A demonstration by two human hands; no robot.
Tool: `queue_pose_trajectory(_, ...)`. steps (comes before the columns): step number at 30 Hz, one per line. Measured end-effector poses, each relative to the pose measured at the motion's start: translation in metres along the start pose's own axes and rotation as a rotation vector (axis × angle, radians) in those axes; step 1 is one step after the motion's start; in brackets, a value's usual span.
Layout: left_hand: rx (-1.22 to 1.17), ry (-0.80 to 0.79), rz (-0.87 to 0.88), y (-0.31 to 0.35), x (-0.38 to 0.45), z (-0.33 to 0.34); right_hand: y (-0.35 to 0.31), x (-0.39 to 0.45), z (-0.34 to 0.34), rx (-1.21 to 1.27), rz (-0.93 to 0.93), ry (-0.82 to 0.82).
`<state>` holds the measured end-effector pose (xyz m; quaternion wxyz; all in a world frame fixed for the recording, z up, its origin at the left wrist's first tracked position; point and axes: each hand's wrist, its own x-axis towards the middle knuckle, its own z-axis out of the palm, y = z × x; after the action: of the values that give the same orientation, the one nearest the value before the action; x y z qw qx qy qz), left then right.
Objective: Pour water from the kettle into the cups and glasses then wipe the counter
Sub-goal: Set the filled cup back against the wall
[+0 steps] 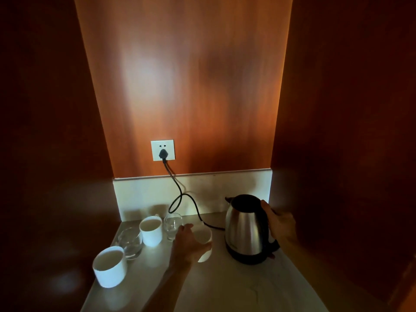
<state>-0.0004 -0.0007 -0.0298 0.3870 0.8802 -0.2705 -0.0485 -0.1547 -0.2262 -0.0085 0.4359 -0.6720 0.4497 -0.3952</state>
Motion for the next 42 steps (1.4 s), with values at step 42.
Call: queue_pose_trajectory(42,0.07,0.028,0.042,-0.004,0.071,0.053,0.002,0.017,-0.006,-0.013,-0.046,0.024)
